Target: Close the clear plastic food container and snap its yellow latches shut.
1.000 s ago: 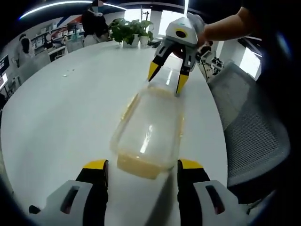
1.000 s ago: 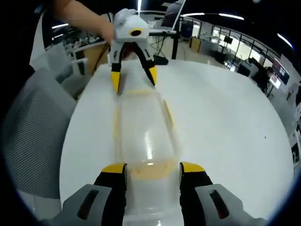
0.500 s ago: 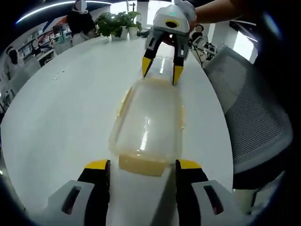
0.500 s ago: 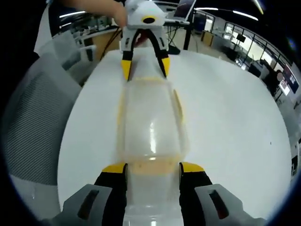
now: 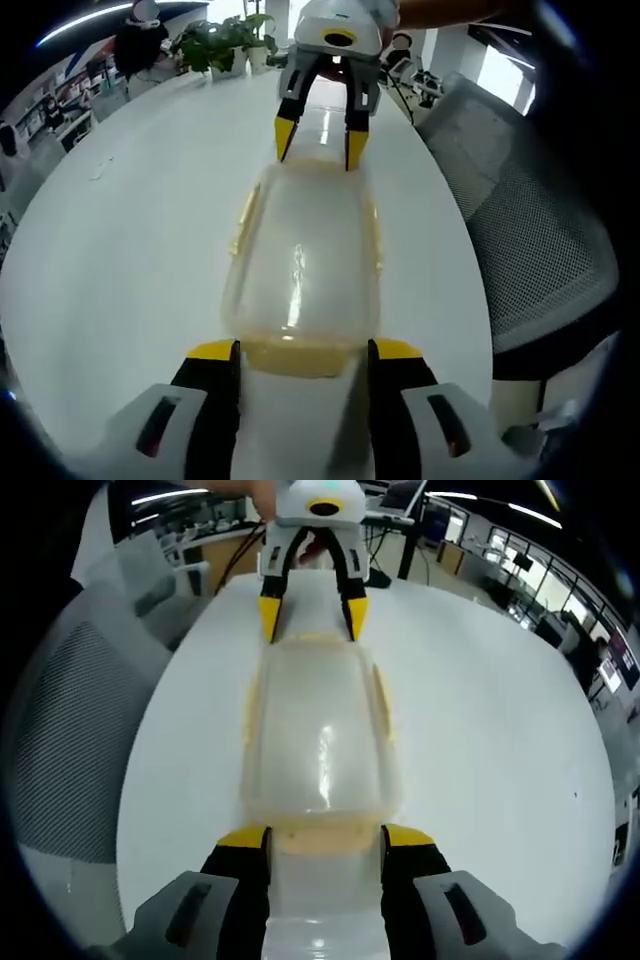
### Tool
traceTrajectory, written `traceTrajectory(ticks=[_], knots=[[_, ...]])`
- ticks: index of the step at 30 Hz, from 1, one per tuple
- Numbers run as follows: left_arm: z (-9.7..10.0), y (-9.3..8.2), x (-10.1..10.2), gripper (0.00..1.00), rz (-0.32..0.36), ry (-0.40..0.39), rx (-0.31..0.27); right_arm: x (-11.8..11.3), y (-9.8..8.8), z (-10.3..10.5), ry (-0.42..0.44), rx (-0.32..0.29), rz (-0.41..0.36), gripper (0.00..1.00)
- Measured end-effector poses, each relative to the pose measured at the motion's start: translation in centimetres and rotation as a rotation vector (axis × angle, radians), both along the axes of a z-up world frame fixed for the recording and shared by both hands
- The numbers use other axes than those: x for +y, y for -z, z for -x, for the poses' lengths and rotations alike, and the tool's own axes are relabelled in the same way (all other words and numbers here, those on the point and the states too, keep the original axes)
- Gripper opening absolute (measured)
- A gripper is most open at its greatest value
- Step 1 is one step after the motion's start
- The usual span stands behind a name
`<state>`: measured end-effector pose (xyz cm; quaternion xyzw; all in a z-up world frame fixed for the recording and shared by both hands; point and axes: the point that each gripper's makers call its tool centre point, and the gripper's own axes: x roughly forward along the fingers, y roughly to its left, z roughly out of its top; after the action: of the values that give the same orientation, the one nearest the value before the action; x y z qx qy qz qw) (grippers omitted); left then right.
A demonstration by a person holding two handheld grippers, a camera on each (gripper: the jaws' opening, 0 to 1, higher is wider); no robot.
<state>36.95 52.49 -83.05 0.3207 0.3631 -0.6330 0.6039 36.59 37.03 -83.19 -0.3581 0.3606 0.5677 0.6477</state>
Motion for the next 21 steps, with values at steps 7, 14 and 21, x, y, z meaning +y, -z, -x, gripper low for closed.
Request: traceTrajectory(ticks=[7, 14, 21], knots=[[-0.63, 0.68, 0.28, 0.4, -0.069, 0.062, -0.036, 0.23, 0.73, 0.47, -0.043, -0.001, 0.053, 0.4], [-0.42, 0.64, 0.33, 0.39, -0.075, 0.062, -0.053, 0.11, 0.71, 0.44, -0.032, 0.021, 0.078, 0.4], [-0.57, 0.88, 0.35, 0.39, -0.085, 0.059, -0.087, 0.04, 0.83, 0.35, -0.023, 0.034, 0.082, 0.39]])
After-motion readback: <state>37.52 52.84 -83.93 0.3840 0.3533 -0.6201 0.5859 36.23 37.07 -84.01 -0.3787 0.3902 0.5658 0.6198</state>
